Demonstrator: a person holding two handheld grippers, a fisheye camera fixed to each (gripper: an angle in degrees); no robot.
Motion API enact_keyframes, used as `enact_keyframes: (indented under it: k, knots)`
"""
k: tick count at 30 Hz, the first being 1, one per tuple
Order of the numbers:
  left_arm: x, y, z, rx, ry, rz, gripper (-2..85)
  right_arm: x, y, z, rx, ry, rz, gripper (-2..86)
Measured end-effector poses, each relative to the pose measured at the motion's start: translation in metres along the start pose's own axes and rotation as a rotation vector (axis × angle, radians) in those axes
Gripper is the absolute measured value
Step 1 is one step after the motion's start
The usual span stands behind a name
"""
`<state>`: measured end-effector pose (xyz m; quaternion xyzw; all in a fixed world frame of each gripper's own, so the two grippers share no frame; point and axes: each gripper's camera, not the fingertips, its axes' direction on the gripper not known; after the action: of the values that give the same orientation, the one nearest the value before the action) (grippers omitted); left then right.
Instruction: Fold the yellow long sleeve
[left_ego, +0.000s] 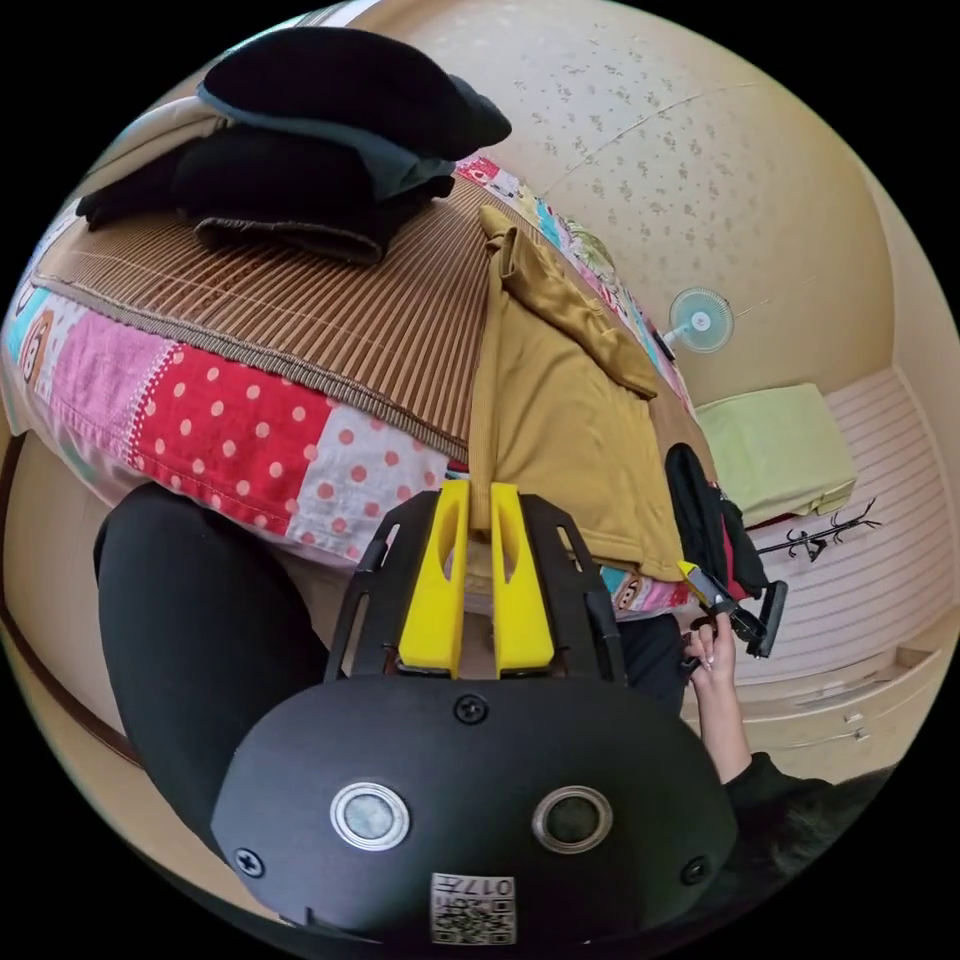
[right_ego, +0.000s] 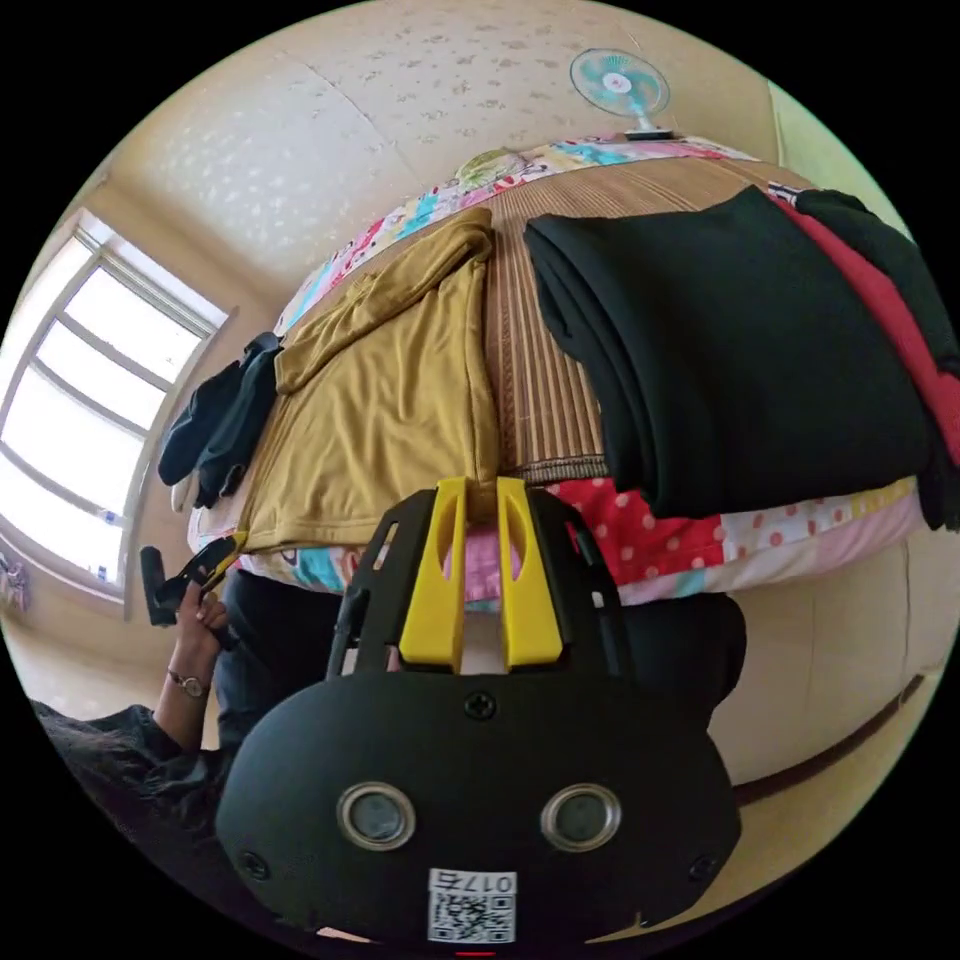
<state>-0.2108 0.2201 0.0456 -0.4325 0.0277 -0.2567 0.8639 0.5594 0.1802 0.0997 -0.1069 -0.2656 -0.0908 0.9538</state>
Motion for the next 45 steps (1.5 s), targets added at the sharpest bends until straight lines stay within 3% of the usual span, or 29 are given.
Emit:
enact_keyframes:
  k: [7,10,13,17,20,24,27,32,34,38,42,45]
  knots:
    - [0.004,0.014,-0.077,0.15,0.253,0.1,4.0,0.041,0.018,-0.084,0.258,-0.735,0.023,2.8]
    - [0.009,0.027,-0.122,0.22,0.348,0.156,4.0,0.03,0.024,-0.127,0.317,-0.882,-0.147,2.4]
    - [0.016,0.045,-0.171,0.302,0.432,0.207,4.0,0.005,0.035,-0.172,0.341,-0.935,-0.327,2.2]
    - [0.033,0.06,-0.21,0.381,0.482,0.232,4.0,-0.02,0.048,-0.215,0.421,-0.925,-0.4,2.1]
    - [0.045,0.055,-0.215,0.39,0.503,0.182,4.0,-0.033,0.046,-0.228,0.459,-0.871,-0.33,2.3]
    - [0.054,0.007,-0.165,0.244,0.353,0.051,4.1,-0.051,-0.004,-0.192,0.34,-0.518,-0.118,3.2]
    - [0.063,-0.053,-0.11,0.184,0.244,0.038,4.5,-0.066,-0.063,-0.146,0.311,-0.369,0.018,4.8]
    - [0.062,-0.112,-0.063,0.188,0.21,0.017,12.8,-0.093,-0.119,-0.111,0.386,-0.259,0.119,12.4]
    - [0.056,-0.092,-0.07,0.27,0.183,0.033,13.5,-0.114,-0.107,-0.108,0.429,-0.243,0.106,12.6]
    - [0.035,-0.03,-0.06,0.255,0.087,0.017,16.1,-0.158,-0.057,-0.076,0.43,-0.143,-0.066,11.3]
    - [-0.007,0.043,-0.027,0.146,0.08,-0.123,19.2,-0.195,0.001,-0.002,0.375,0.162,-0.25,9.5]
    - [-0.03,0.069,0.002,0.082,0.139,-0.192,20.9,-0.181,0.004,0.075,0.174,0.395,-0.16,8.0]
